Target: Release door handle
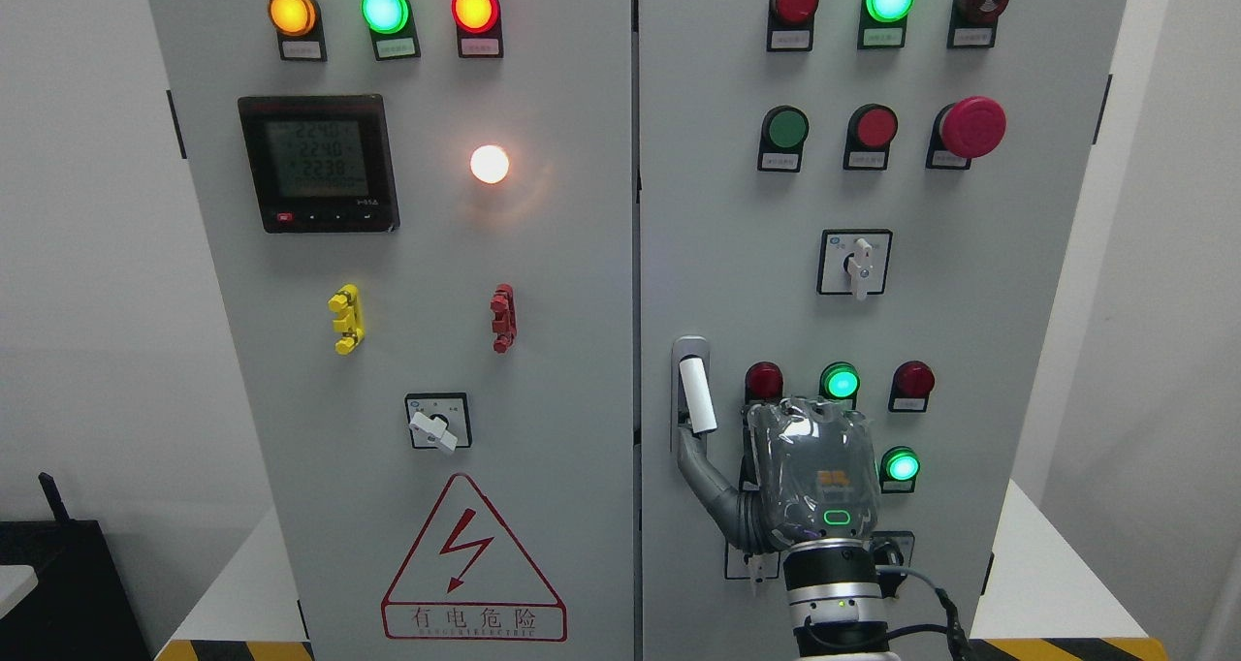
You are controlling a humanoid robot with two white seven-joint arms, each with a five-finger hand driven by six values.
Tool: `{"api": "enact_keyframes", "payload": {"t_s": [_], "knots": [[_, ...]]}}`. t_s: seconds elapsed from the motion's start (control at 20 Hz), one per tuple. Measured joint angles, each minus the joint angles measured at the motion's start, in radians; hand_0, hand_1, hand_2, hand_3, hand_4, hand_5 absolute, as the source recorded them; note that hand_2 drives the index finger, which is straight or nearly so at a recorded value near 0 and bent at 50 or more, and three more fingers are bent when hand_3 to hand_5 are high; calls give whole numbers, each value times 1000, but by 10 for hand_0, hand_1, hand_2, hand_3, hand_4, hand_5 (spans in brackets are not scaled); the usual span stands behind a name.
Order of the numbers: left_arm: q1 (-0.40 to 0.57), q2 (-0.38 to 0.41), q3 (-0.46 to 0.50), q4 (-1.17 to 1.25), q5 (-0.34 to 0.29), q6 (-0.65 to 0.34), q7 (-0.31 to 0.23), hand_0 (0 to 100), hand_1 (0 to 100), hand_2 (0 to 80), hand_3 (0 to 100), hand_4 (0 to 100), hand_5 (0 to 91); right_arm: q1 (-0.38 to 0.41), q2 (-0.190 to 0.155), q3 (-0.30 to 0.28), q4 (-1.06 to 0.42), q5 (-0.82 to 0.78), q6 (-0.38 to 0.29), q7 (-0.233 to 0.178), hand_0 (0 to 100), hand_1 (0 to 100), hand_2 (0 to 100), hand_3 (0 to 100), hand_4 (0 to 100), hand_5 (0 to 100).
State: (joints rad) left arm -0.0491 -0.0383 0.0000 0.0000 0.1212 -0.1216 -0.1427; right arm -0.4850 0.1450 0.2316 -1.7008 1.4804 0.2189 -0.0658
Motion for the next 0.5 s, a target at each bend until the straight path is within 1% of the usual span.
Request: {"api": "enact_keyframes", "payload": {"t_s": [0.5], "knots": [[0,0,0,0,0,0,0,120,389,0,0,0,0,1,-1,-5,-6,-1,0,0,390,97,1000,1000,1000,976]]}}
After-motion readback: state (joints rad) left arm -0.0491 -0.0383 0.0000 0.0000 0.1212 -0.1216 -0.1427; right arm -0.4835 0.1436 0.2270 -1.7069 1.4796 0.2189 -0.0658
